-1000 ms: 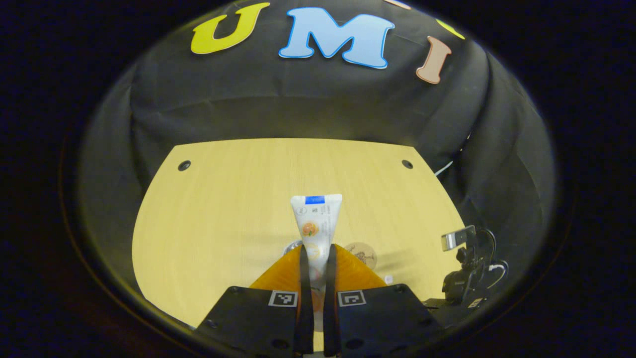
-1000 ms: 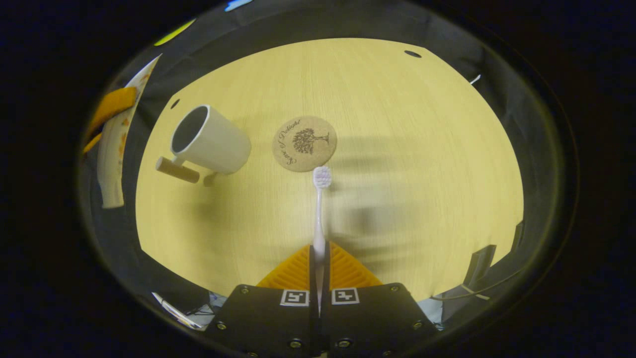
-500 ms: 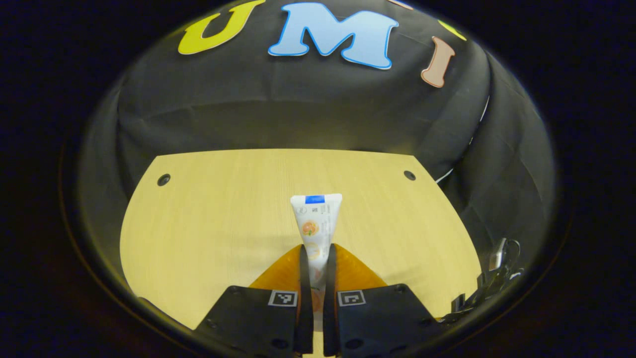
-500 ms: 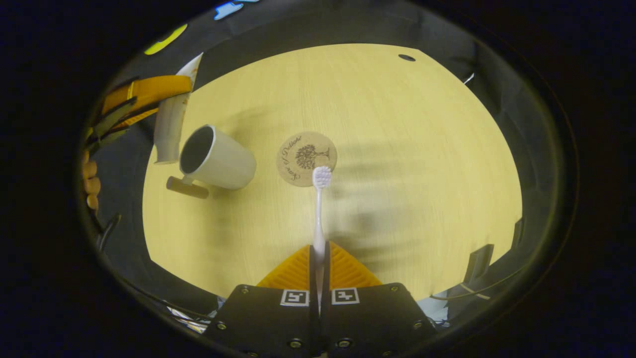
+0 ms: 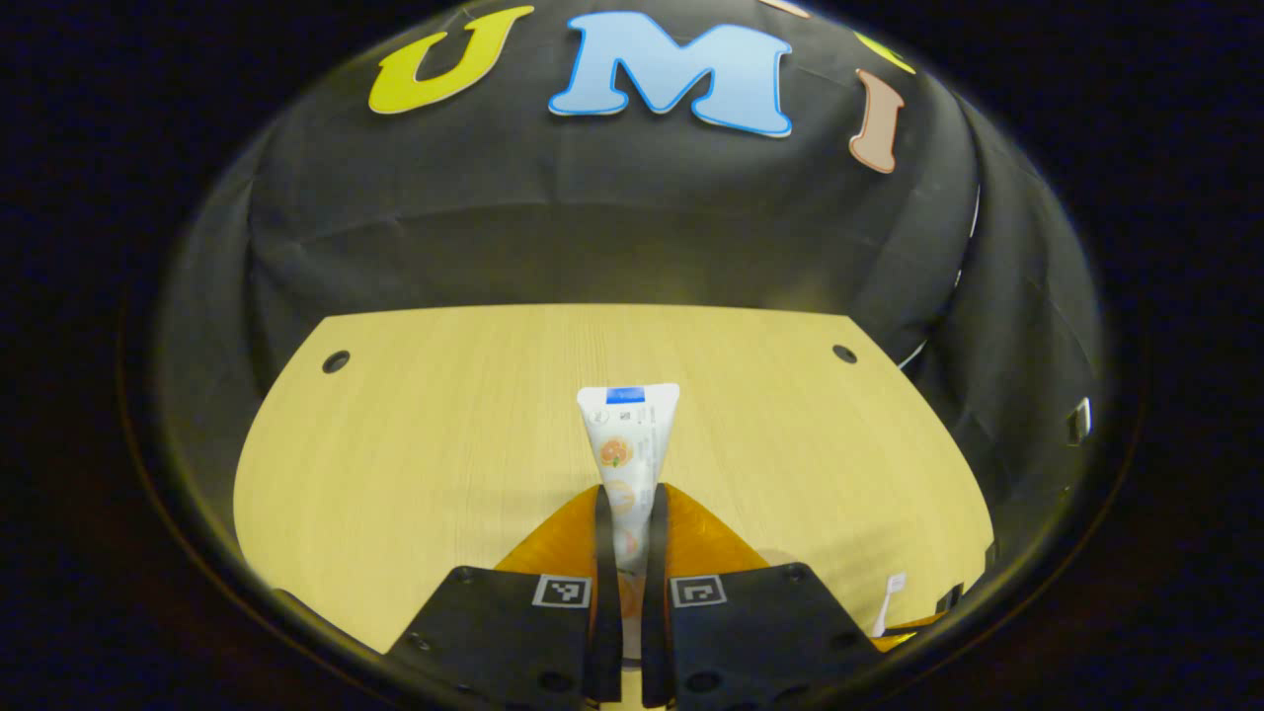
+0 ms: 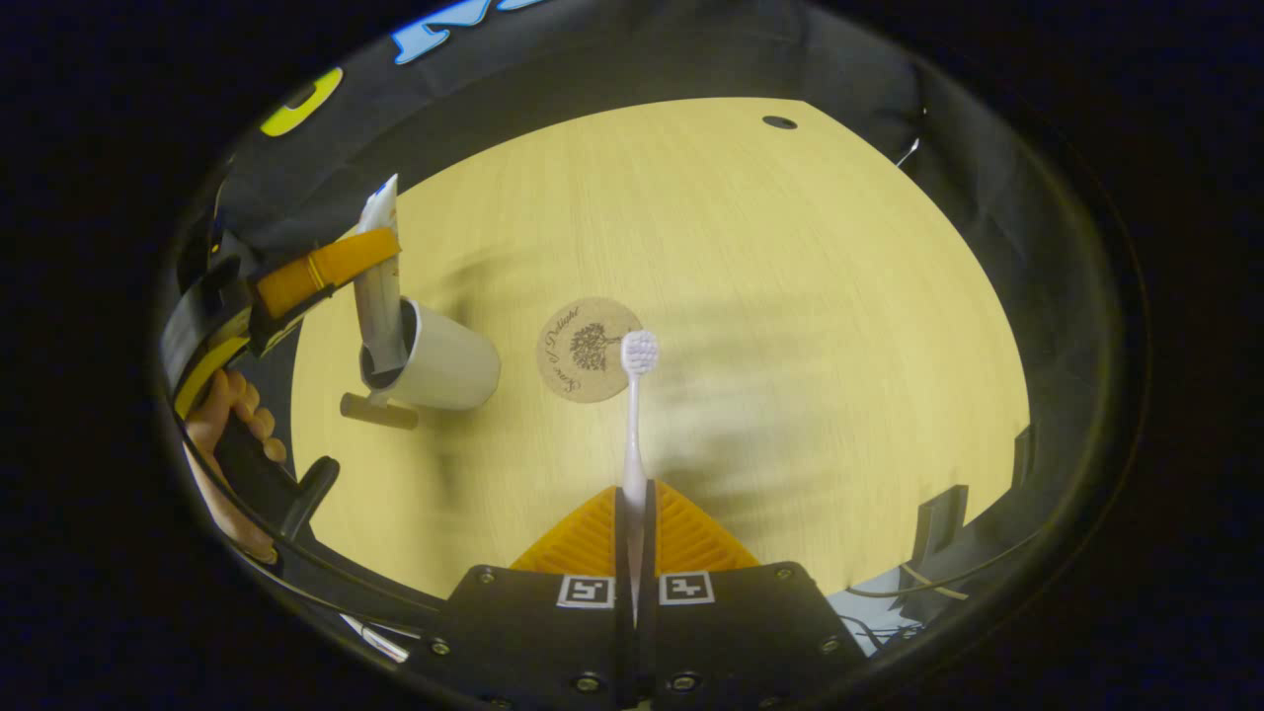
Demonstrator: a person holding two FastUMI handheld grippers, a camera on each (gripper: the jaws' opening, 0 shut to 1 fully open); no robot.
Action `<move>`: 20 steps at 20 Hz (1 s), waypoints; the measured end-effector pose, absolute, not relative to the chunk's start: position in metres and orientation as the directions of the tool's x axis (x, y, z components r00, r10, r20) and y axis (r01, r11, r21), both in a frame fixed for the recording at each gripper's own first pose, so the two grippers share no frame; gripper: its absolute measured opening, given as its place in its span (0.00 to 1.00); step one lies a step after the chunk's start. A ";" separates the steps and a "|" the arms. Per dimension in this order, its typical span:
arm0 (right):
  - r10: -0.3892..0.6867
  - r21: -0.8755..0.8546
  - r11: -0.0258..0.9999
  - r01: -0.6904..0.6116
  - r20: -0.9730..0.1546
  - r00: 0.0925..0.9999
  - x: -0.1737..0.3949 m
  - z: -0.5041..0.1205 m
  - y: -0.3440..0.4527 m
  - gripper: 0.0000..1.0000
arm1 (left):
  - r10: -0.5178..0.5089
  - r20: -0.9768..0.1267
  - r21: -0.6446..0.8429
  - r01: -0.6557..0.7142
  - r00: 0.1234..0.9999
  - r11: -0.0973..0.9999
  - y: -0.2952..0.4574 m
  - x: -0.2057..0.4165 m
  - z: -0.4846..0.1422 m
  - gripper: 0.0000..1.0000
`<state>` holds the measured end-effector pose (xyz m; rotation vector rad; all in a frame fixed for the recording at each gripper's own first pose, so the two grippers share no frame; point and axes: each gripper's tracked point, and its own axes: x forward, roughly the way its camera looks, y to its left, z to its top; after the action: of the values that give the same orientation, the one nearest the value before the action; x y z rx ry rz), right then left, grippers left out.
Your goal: Put the toothbrush and toothpaste on the desktop into the cup, then pick up the cup and place it on the coaster on the desktop.
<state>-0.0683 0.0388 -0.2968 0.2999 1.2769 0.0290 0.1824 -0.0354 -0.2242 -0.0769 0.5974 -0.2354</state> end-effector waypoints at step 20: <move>0.166 0.231 0.955 0.188 -0.937 0.308 -0.066 -0.295 0.023 0.03 | -0.266 -0.447 -0.116 0.239 0.854 0.964 -0.038 0.165 -0.235 0.65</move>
<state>-0.0658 0.0227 -0.2950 0.3236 1.2646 -0.0144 0.1647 -0.0378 -0.2352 -0.0567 0.4786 -0.2657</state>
